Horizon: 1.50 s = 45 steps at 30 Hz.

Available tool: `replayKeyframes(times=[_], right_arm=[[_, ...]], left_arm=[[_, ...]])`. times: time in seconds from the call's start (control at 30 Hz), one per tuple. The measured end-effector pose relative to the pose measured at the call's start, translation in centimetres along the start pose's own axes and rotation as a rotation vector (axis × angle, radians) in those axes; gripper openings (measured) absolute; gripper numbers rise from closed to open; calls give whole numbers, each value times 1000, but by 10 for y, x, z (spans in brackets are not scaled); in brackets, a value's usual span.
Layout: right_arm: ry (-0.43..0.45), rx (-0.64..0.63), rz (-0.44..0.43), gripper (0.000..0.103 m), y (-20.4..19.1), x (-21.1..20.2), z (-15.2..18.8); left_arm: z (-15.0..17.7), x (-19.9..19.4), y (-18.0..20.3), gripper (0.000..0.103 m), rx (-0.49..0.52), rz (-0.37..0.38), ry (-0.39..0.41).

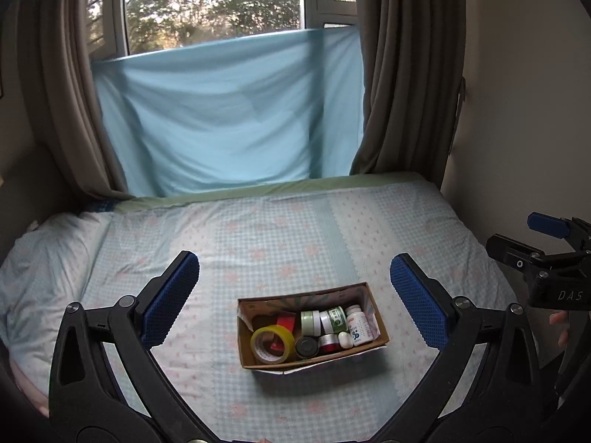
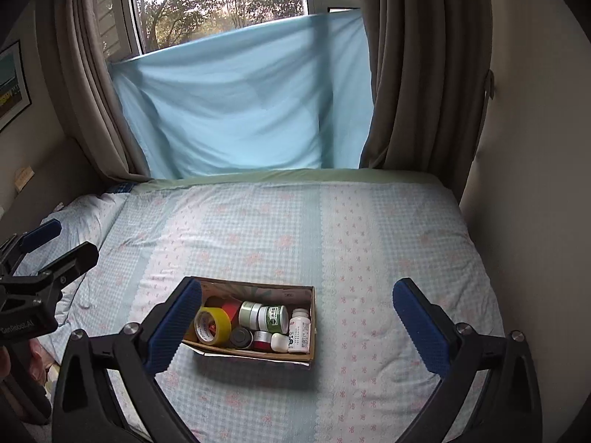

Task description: Organize rigid objects

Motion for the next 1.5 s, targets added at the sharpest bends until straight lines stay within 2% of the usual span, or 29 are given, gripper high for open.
replayKeyframes(times=[0.2, 0.4, 0.77, 1.5], right_arm=[[109, -6, 26, 103, -1, -61, -5], [157, -14, 52, 103, -2, -84, 12], [192, -5, 67, 103, 11, -94, 21], [185, -4, 73, 103, 19, -92, 17]], left_arm=[[9, -55, 1, 103, -41, -37, 99], [23, -72, 6, 103, -48, -37, 114], [21, -75, 18, 103, -50, -44, 125], [18, -68, 23, 103, -56, -54, 117]])
Point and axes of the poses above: each gripper's, at about its wrist camera, not at the fingertips, and x roughly the way its jaws point, y to its right, z to its underside, the point moved 3 cm from there along x, roughly the way its jaws point, and after that the axes turned 1 degree about x, right-handed, at the moved point
